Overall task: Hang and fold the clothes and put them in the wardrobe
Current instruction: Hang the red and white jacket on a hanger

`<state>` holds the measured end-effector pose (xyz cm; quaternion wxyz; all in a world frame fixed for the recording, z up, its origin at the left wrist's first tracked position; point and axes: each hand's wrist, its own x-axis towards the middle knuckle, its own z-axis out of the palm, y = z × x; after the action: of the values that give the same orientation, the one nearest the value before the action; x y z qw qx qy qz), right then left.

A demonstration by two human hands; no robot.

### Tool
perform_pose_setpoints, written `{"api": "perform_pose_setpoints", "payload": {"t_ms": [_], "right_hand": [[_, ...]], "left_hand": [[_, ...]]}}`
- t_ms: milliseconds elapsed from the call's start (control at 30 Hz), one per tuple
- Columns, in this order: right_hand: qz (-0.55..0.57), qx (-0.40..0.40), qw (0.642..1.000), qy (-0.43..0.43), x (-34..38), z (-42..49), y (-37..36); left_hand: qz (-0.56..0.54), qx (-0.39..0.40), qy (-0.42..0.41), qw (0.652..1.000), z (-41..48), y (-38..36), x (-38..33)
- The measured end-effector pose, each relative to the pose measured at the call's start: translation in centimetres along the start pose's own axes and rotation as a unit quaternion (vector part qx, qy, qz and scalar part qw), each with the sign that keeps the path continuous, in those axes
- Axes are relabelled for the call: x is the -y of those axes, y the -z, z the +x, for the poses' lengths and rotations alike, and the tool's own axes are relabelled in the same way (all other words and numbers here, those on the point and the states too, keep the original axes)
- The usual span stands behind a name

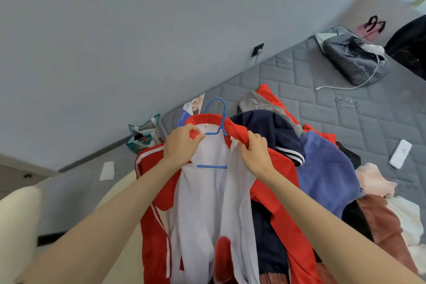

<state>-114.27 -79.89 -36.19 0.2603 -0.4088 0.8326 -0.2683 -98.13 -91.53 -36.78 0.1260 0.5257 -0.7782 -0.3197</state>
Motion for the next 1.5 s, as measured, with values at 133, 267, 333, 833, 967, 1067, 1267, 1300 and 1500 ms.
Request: {"api": "perform_pose_setpoints", "payload": {"t_ms": [133, 267, 333, 833, 967, 1067, 1267, 1300, 1500], "right_hand": [[0.088, -0.009, 0.995, -0.050, -2.3, 5.6, -2.8], [0.111, 0.043, 0.988, -0.099, -6.1, 8.0, -6.3], [0.112, 0.060, 0.984, -0.123, -8.8, 6.9, -8.0], [-0.055, 0.217, 0.955, -0.194, -19.5, -6.8, -13.8], [-0.160, 0.253, 0.946, -0.125, -20.9, -8.8, -14.9], [-0.155, 0.219, 0.960, -0.080, -21.1, -9.7, -15.0], [0.034, 0.151, 0.986, -0.063, -18.3, -13.3, -14.6], [0.054, 0.140, 0.987, -0.055, -17.3, -13.7, -14.8], [0.226, 0.200, 0.950, -0.079, -11.0, -13.9, -20.0]], "left_hand": [[-0.159, 0.046, 0.042, 0.985, 5.1, -4.7, 1.5], [-0.255, 0.099, 0.108, 0.956, 5.1, -9.9, 5.0], [-0.247, 0.121, 0.129, 0.953, 2.9, -12.3, 7.4], [0.014, 0.177, 0.291, 0.940, -15.7, -24.1, 12.4], [0.087, 0.109, 0.271, 0.952, -17.2, -25.7, 14.2], [0.044, 0.113, 0.235, 0.964, -17.3, -26.2, 15.5], [-0.115, 0.104, 0.223, 0.962, -18.4, -22.1, 17.8], [-0.139, 0.091, 0.219, 0.961, -18.6, -20.9, 18.3], [-0.160, -0.063, 0.192, 0.966, -17.8, -13.1, 21.8]]}}
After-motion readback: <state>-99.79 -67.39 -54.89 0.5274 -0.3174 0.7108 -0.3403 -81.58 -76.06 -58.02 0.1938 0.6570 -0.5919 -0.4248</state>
